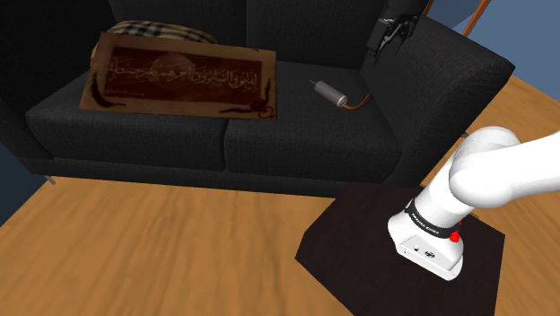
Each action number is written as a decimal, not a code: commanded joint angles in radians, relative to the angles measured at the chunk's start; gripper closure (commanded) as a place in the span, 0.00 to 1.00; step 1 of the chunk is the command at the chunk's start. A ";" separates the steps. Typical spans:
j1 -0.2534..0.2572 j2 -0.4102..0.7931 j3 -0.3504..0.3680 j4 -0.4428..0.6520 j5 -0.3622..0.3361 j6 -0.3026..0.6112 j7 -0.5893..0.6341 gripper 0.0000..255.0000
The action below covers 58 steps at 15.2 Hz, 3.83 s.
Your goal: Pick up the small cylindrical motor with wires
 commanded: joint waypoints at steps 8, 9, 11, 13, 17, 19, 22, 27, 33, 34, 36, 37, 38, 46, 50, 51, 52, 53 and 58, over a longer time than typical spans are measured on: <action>-0.029 0.191 -0.079 -0.009 -0.044 0.189 -0.061 0.00; -0.032 0.222 -0.090 -0.005 -0.049 0.215 -0.070 0.00; -0.039 0.286 -0.111 0.007 -0.056 0.264 -0.087 0.00; -0.046 0.353 -0.132 0.025 -0.061 0.311 -0.105 0.00; -0.057 0.494 -0.170 0.075 -0.061 0.396 -0.143 0.00; -0.062 0.567 -0.188 0.107 -0.057 0.434 -0.164 0.00; -0.070 0.679 -0.211 0.165 -0.043 0.482 -0.196 0.00; -0.078 0.765 -0.225 0.194 -0.029 0.536 -0.218 0.00; -0.079 0.797 -0.227 0.151 -0.028 0.610 -0.215 0.00; -0.079 0.797 -0.227 0.152 -0.027 0.610 -0.215 0.00; -0.079 0.797 -0.227 0.152 -0.027 0.610 -0.215 1.00; -0.080 0.798 -0.227 0.152 -0.027 0.610 -0.215 1.00; -0.080 0.797 -0.227 0.152 -0.027 0.610 -0.215 1.00; -0.079 0.784 -0.226 0.166 -0.028 0.583 -0.216 1.00; -0.078 0.763 -0.225 0.197 -0.029 0.530 -0.219 1.00; -0.078 0.758 -0.224 0.206 -0.029 0.517 -0.219 1.00; -0.077 0.753 -0.224 0.214 -0.029 0.504 -0.220 1.00; -0.077 0.748 -0.224 0.223 -0.029 0.491 -0.221 1.00; -0.076 0.729 -0.222 0.270 -0.029 0.425 -0.225 1.00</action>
